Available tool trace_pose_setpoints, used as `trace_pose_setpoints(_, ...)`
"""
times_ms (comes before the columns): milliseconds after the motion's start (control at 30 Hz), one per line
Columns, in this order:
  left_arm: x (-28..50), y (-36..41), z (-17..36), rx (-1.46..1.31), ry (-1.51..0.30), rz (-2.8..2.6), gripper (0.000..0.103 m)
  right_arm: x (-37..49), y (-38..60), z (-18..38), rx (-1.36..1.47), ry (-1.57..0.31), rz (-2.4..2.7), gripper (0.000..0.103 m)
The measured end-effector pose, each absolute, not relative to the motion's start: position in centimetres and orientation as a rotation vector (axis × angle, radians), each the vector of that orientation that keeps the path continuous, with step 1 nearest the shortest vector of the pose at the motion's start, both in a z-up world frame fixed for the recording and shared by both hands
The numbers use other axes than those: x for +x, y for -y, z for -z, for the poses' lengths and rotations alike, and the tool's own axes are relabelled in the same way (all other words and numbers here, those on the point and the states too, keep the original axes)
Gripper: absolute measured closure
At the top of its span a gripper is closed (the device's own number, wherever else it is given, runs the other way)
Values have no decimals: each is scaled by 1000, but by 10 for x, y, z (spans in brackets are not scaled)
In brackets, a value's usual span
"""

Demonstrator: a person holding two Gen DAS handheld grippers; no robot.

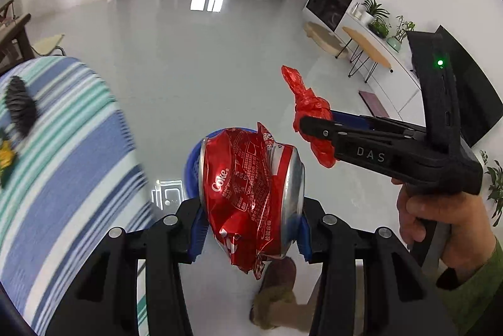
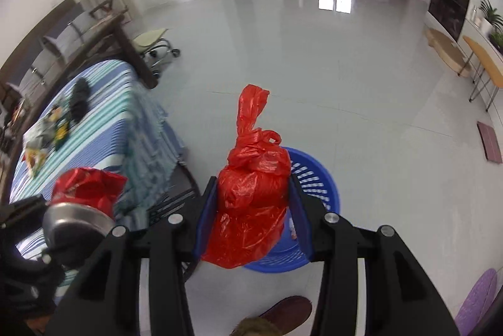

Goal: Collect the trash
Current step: 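Carry the can and red bag to the wastebasket and release both, then return both tools to the table toward the remaining snack bags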

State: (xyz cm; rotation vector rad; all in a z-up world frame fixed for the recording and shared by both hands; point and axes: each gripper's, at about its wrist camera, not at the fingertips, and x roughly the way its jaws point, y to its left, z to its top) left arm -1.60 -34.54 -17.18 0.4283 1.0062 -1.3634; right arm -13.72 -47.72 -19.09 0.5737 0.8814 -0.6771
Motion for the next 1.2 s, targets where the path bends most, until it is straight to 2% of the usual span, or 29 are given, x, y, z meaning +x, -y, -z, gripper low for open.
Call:
trace_pose_setpoints(333,-23,433,260,470,-1117,1277,56,-156,536,260,728,-903,697,58)
trace_pose_setpoints(367,-24,438,265,473,-1116,1276,54,-156,540,266,757,-902,687,56)
trace_pose_setpoints(400,-26,444,270,484,-1111,1271,50,-160,543,268,781,-901,678,46)
trace_pose_setpoints(433,-26,445,274,493,-1109,1262,44,-162,546,271,802,-895,675,40)
trace_pose_setpoints(467,-25,449,277,497,-1106,1246,31,-165,547,272,815,-884,683,37)
trace_pose_setpoints(500,-23,450,278,492,-1101,1225,28,-166,549,270,822,-876,690,37)
trace_pose_setpoints(600,-18,440,266,444,-1115,1218,28,-174,549,256,826,-822,703,34)
trace_pose_setpoints(633,-17,433,257,424,-1111,1227,27,-177,546,250,813,-806,718,33)
trace_pose_setpoints(767,-24,391,205,352,-1016,1309,14,-175,528,226,709,-777,791,12)
trace_pose_setpoints(933,-18,291,163,382,-899,1336,11,-144,462,195,480,-752,818,10)
trace_pose_setpoints(1200,86,121,182,369,-927,1004,11,-40,266,175,295,-744,449,7)
